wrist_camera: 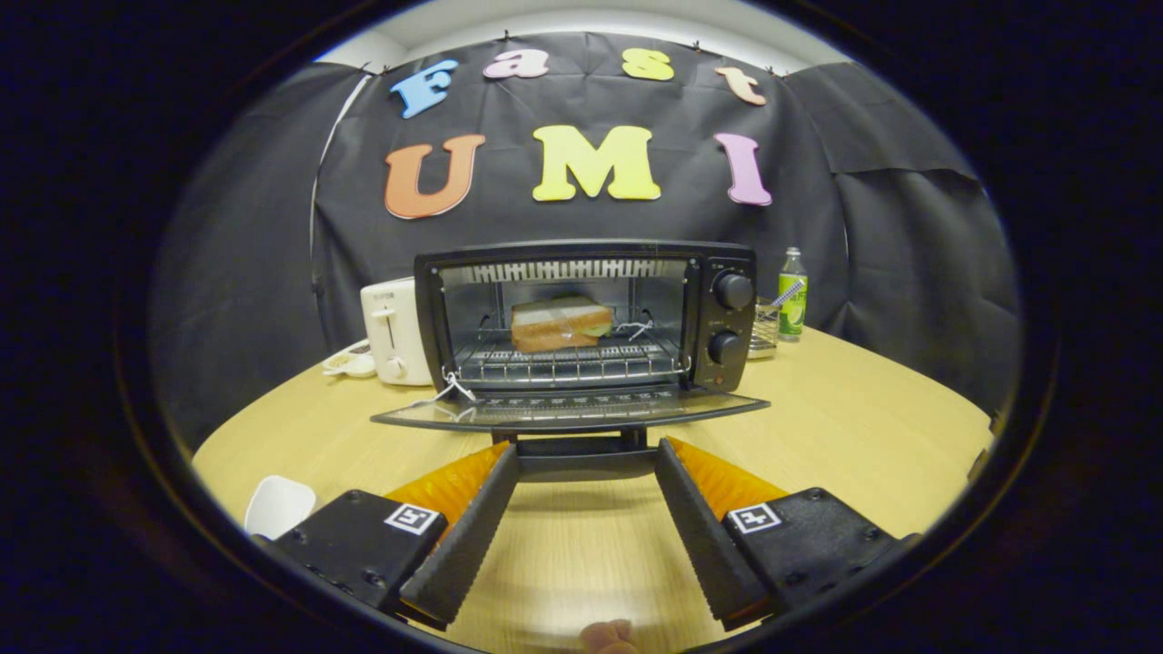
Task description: Open the toaster oven, put the food inside, and close the toaster oven door.
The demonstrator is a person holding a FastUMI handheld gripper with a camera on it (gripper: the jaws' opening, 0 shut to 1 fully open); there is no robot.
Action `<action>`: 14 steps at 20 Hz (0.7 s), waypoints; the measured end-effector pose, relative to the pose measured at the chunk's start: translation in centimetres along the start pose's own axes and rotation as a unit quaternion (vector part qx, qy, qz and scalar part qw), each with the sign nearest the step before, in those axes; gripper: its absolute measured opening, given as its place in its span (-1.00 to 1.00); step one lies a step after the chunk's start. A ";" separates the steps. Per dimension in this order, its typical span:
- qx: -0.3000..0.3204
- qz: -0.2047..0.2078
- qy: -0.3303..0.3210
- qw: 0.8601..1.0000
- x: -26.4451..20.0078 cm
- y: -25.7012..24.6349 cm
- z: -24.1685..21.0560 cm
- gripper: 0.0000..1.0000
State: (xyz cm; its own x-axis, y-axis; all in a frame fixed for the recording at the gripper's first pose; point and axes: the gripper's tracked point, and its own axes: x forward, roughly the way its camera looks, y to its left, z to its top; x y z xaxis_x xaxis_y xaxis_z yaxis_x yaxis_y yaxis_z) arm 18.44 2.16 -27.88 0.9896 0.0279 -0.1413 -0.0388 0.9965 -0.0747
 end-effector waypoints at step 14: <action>-0.032 -0.003 -0.071 0.997 0.9 0.4 7.1 0.99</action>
State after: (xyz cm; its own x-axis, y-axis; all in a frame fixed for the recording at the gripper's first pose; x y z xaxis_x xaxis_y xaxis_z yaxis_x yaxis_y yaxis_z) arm 20.28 3.12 -21.03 0.9993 0.0379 0.0006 -0.0375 0.9896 -0.1387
